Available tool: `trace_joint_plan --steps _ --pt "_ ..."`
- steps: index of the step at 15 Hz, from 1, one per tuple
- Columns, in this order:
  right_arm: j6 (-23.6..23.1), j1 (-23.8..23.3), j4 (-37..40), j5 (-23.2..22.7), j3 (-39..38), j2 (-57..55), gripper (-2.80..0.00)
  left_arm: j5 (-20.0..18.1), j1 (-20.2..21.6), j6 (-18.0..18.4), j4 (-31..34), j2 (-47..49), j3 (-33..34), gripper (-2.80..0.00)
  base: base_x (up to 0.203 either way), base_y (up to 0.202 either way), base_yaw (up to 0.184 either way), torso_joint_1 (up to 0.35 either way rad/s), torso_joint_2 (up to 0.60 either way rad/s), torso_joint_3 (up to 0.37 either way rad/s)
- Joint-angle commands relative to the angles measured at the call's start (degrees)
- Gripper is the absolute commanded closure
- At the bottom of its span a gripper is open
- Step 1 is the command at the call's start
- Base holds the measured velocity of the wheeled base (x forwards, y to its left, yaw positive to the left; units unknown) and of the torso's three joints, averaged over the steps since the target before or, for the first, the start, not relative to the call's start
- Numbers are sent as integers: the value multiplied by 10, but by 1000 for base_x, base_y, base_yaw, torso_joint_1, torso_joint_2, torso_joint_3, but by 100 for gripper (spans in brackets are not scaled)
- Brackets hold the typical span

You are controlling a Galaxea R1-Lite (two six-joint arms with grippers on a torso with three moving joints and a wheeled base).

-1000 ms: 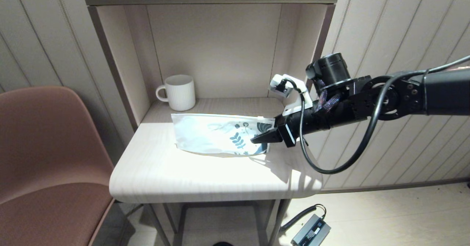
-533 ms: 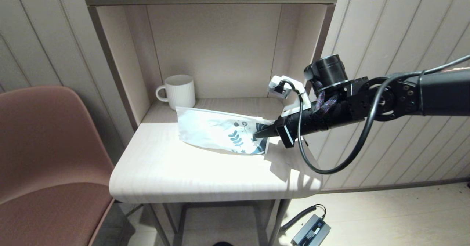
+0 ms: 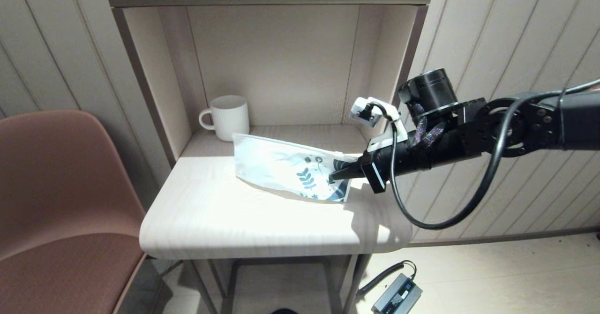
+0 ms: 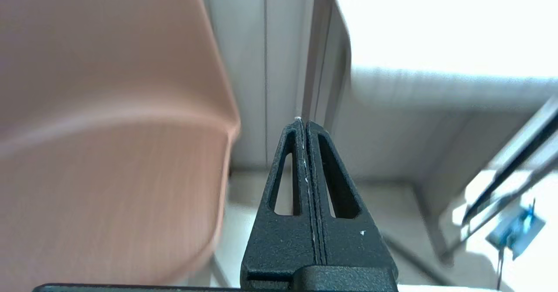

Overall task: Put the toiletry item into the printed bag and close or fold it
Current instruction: Pick up the storage bag, then open the storage bag

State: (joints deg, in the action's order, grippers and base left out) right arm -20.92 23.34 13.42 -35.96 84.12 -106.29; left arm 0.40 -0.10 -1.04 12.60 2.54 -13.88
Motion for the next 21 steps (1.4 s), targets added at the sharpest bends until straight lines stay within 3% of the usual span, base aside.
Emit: trace_joint_plan --steps 1,3,6,7,9,11,13,15,17,21 --pt "2 2 1 -2 -18 44 0 -1 0 0 -4 82 -92 0 0 0 0 0 0 0" --pt "8 3 15 -2 -27 79 0 -7 -1 0 -3 154 -192 0 0 0 0 0 0 0" --pt "9 9 79 -2 -32 140 0 -59 -1 10 26 240 -344 0 0 0 0 0 0 0" --pt "9 19 97 -2 -37 159 0 -110 0 15 55 256 -393 0 0 0 0 0 0 0" --pt "11 35 121 -2 -45 191 0 -277 0 19 144 282 -471 0 0 0 0 0 0 0" --pt "13 65 160 -2 -32 207 0 -434 0 26 199 312 -502 0 0 0 0 0 0 0" --pt "13 94 207 3 -6 218 0 -525 -2 65 216 363 -509 0 0 0 0 0 0 0" --pt "12 134 247 7 11 226 0 -605 -10 81 220 415 -527 0 0 0 0 0 0 0" --pt "8 157 277 15 26 216 0 -649 -45 85 218 466 -558 0 0 0 0 0 0 0" --pt "3 193 298 52 30 161 0 -658 -180 89 217 545 -641 0 0 0 0 0 0 0"
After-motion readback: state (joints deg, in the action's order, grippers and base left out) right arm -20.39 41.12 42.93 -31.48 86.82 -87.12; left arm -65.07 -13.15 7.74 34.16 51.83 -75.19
